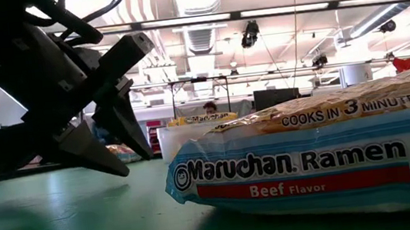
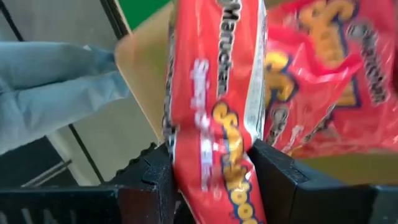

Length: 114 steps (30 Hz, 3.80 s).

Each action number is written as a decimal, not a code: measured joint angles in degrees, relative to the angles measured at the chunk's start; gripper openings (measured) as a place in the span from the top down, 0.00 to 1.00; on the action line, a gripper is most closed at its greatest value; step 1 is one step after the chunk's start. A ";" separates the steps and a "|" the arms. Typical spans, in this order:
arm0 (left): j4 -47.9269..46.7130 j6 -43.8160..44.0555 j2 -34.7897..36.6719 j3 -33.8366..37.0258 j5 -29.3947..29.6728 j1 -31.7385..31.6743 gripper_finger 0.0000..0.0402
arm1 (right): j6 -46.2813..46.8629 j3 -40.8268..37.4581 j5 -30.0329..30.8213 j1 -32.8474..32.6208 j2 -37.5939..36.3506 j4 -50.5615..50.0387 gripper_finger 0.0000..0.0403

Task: Sort Maruchan noodles
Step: Put the orange noodle pack into the orange bin, then put the top left blue noodle pack into the blue bin

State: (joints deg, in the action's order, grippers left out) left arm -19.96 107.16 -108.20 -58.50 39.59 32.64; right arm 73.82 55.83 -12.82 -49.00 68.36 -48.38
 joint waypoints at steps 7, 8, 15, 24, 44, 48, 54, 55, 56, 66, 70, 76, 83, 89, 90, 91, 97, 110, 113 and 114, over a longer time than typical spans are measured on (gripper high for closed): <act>0.32 -0.01 0.00 0.00 -0.02 0.00 0.65 | -0.47 -2.43 -1.70 -2.82 0.31 2.88 0.62; 0.32 -0.01 0.00 0.00 -0.02 0.00 0.65 | -1.08 -2.47 -2.54 -3.13 0.31 2.83 0.62; 0.25 -0.18 0.00 0.02 0.01 0.00 0.65 | -5.61 -1.80 -4.99 -4.73 0.33 2.40 0.63; 0.21 -0.18 0.00 0.09 0.39 -0.02 0.65 | -8.31 -2.66 -0.63 -4.63 0.33 1.47 0.57; 1.36 0.26 -0.02 0.05 0.82 -0.11 0.65 | -20.19 6.73 8.92 -1.17 0.33 -8.74 0.52; 1.90 -0.69 -0.04 -1.67 7.36 -0.12 0.65 | -25.74 7.99 19.80 1.86 0.33 -8.64 0.52; 1.65 -5.35 -0.04 -5.34 12.23 -2.63 0.65 | -32.16 7.36 31.75 9.29 0.30 -9.26 0.52; 1.34 -6.32 -0.04 -5.99 11.96 -3.25 0.65 | -33.83 6.89 31.93 10.74 0.29 -9.43 0.52; 1.03 -7.18 -0.04 -6.74 11.78 -3.91 0.65 | -35.35 6.46 31.93 12.24 0.31 -9.44 0.52; -19.20 -6.75 0.26 -16.27 4.45 -12.27 0.65 | -48.90 3.67 31.97 27.37 0.31 -9.20 0.52; -28.61 -7.67 0.26 -18.72 2.81 -16.04 0.65 | -53.25 1.06 31.93 33.28 0.28 -5.85 0.52; -34.64 -11.80 0.75 -19.47 -1.29 -21.28 0.65 | -58.71 -4.59 26.89 41.17 0.28 4.84 0.52; -38.55 -21.66 2.94 -19.40 -2.89 -27.83 0.65 | -57.74 -10.52 11.26 47.57 0.28 27.66 0.52; -41.17 -26.52 7.60 -14.55 -2.73 -35.48 0.65 | -56.57 -11.90 9.37 49.53 0.31 37.79 0.52; -40.53 -27.25 8.82 -12.79 -2.65 -36.79 0.65 | -56.89 -11.84 9.38 49.91 0.31 38.14 0.52; -39.43 -28.04 10.10 -10.94 -2.61 -38.25 0.65 | -57.16 -11.73 9.36 50.32 0.31 38.33 0.52; -33.80 -28.72 17.77 0.49 -2.54 -48.05 0.65 | -57.35 -11.37 9.82 54.48 1.36 43.85 0.52; -8.20 -38.03 23.09 10.41 -7.82 -66.57 0.65 | -54.27 -11.36 9.27 63.02 8.65 50.82 0.52; -8.05 -38.47 22.86 10.31 -7.74 -68.49 0.65 | -53.42 -11.36 7.97 63.53 10.40 50.82 0.52; -8.03 -39.25 22.84 10.25 -7.74 -69.00 0.65 | -52.82 -11.36 7.47 63.62 10.89 50.79 0.52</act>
State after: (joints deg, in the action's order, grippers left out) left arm -27.99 67.92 -85.36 -48.25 31.86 -36.35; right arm 21.00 44.47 -5.35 14.62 79.24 2.42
